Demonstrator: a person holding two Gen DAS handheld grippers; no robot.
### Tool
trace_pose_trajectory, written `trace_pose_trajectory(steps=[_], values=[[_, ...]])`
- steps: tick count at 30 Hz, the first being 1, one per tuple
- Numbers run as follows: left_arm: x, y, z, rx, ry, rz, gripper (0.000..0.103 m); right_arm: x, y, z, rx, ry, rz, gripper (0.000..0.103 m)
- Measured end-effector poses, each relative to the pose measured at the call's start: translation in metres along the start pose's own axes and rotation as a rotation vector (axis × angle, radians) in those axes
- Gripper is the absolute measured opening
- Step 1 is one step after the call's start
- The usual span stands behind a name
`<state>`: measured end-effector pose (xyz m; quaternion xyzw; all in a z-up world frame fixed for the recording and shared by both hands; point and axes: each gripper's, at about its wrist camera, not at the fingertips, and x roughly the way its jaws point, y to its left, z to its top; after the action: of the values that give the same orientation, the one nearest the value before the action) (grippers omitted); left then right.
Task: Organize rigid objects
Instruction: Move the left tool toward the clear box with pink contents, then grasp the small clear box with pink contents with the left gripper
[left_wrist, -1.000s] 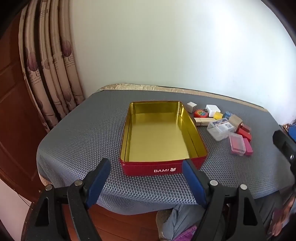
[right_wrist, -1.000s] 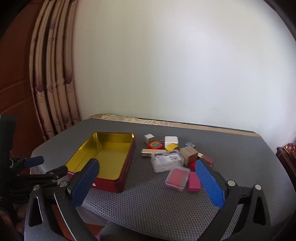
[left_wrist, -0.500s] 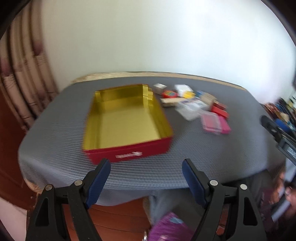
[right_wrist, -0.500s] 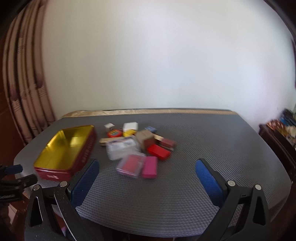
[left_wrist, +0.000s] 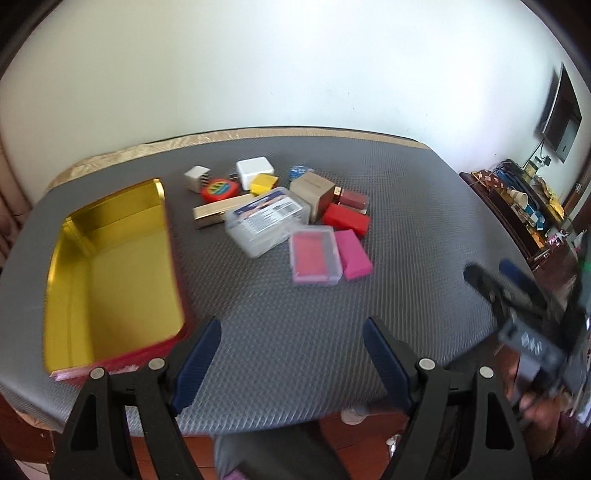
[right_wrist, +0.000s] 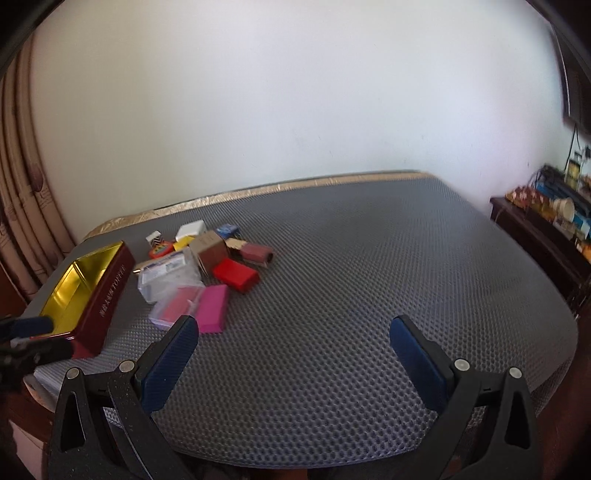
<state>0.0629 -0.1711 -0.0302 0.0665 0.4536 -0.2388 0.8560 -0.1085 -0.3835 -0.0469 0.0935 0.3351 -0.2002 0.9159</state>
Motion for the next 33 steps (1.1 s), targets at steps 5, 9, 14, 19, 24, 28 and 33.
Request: trace_pose_trajectory(steps=[5, 9, 14, 19, 24, 28, 33], values=[[0.033, -0.008, 0.022, 0.021, 0.041, -0.060, 0.082, 0.012, -0.014, 0.001, 0.040, 0.038, -0.001, 0.103], [0.058, -0.014, 0.032, 0.064, 0.077, -0.077, 0.082, 0.016, -0.027, 0.005, 0.085, 0.057, 0.007, 0.103], [0.079, -0.007, 0.039, 0.055, 0.119, -0.113, 0.082, 0.021, -0.041, 0.008, 0.133, 0.079, 0.019, 0.103], [0.092, -0.001, 0.045, 0.039, 0.143, -0.125, 0.082, 0.026, -0.048, 0.007, 0.153, 0.104, 0.030, 0.103], [0.103, -0.003, 0.049, 0.052, 0.161, -0.117, 0.082, 0.030, -0.053, 0.006, 0.164, 0.121, 0.036, 0.103], [0.113, -0.001, 0.051, 0.038, 0.184, -0.122, 0.082, 0.032, -0.055, 0.006, 0.166, 0.128, 0.040, 0.103], [0.122, 0.002, 0.054, 0.032, 0.208, -0.109, 0.082, 0.032, -0.057, 0.006, 0.177, 0.133, 0.049, 0.103]])
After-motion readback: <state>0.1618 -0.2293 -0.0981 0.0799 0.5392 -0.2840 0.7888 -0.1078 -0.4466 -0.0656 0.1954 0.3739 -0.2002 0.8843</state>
